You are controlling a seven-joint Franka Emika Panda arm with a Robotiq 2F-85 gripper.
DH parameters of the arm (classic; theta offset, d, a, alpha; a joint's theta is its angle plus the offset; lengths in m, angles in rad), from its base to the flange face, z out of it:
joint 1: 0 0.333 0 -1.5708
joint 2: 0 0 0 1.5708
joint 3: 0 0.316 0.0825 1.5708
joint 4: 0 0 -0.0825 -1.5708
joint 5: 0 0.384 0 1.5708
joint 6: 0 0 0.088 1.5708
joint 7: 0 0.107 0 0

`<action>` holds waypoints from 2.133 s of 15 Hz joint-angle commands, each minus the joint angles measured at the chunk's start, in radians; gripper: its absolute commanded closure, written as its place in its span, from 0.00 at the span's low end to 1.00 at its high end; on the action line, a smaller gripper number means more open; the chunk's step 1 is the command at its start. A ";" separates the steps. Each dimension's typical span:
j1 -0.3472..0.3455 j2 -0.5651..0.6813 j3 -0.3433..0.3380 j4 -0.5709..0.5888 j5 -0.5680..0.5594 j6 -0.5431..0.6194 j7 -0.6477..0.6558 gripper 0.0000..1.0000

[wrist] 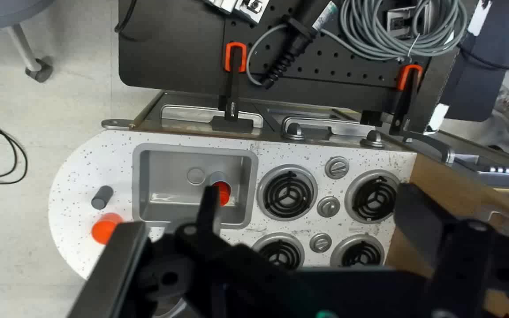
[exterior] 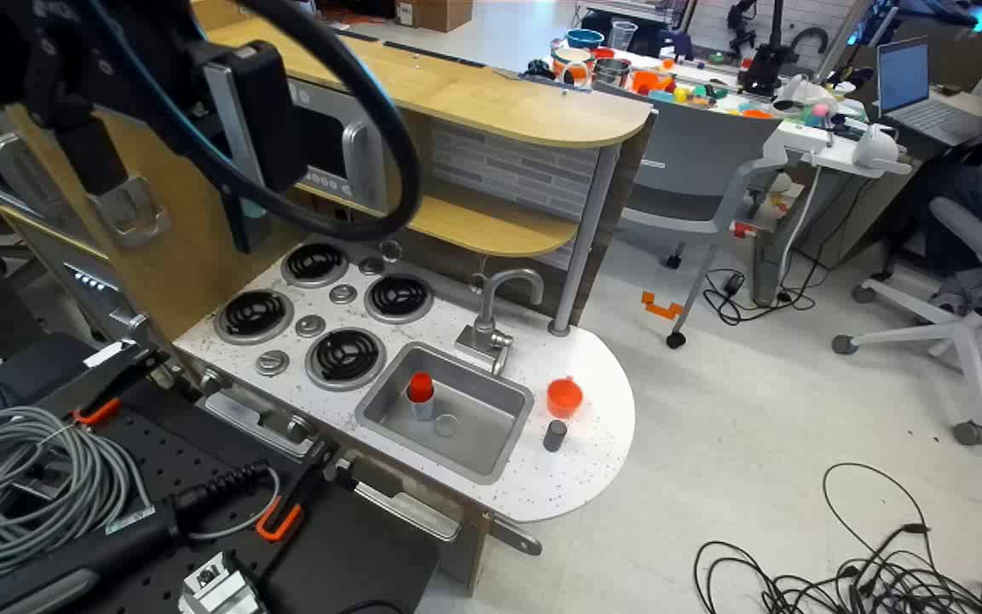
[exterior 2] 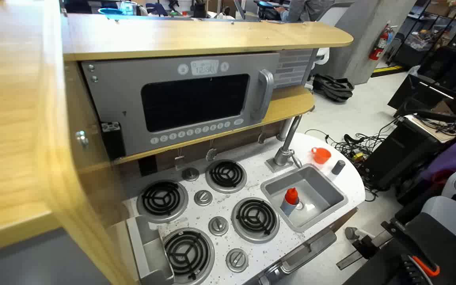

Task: Place the salt shaker in the orange cup

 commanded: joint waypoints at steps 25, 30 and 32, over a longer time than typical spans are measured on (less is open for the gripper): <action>-0.038 0.072 -0.014 -0.031 -0.019 0.143 -0.015 0.00; -0.073 0.314 -0.066 -0.028 -0.013 0.449 -0.040 0.00; -0.083 0.443 -0.075 -0.003 -0.001 0.561 -0.039 0.00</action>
